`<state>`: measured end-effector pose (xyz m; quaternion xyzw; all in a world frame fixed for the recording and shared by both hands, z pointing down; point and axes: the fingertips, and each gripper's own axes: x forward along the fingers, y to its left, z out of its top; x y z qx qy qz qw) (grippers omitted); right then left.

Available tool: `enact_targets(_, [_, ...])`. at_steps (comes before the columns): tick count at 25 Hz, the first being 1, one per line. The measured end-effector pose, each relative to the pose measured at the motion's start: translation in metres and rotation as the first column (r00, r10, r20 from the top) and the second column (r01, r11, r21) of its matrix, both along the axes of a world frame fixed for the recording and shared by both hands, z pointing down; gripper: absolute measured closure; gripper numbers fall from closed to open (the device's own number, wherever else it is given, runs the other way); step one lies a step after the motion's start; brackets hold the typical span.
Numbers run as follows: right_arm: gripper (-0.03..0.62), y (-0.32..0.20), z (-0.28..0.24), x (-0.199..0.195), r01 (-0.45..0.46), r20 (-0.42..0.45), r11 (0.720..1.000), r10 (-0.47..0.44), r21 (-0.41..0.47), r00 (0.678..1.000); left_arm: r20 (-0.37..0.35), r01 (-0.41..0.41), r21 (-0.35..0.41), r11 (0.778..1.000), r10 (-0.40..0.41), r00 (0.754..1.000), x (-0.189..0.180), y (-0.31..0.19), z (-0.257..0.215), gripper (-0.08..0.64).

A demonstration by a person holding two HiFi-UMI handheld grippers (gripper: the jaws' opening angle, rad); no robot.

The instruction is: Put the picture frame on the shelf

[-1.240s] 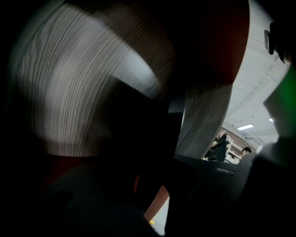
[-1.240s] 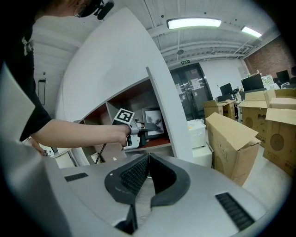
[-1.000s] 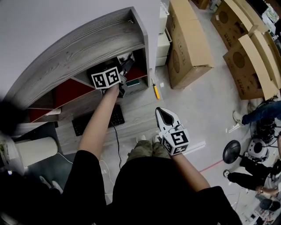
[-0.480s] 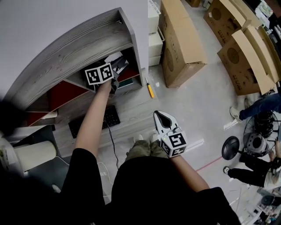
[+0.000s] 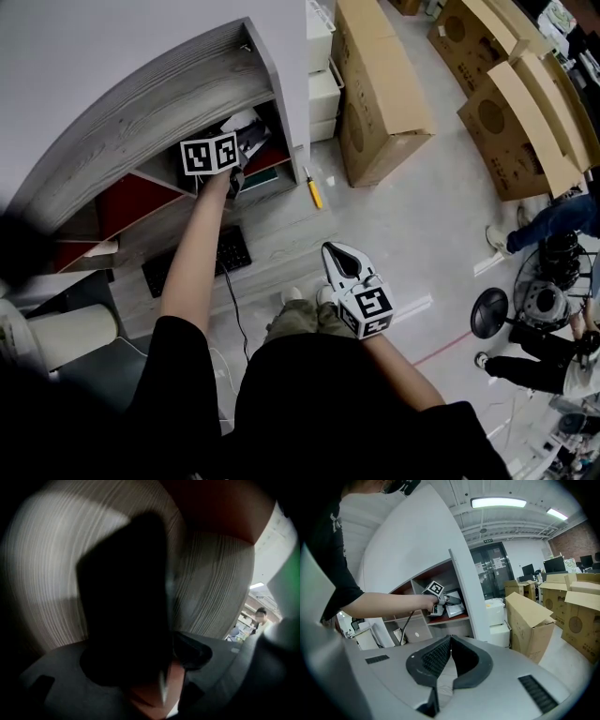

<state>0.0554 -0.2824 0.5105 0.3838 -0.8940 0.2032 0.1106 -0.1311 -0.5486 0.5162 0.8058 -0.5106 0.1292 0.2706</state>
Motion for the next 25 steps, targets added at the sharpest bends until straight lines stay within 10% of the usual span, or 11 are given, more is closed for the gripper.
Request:
enact_targets(18, [0.580, 0.009, -0.005, -0.009, 0.000, 0.021, 1.000, 0.000, -0.004, 1.000, -0.077, 0.193, 0.130, 0.973, -0.184, 0.980, -0.030, 0.071, -0.019, 0.224])
enact_targets(25, [0.579, 0.013, -0.005, -0.017, 0.010, 0.020, 1.000, -0.010, 0.000, 1.000, -0.052, 0.231, 0.167, 0.958, -0.226, 0.973, -0.032, 0.073, -0.026, 0.374])
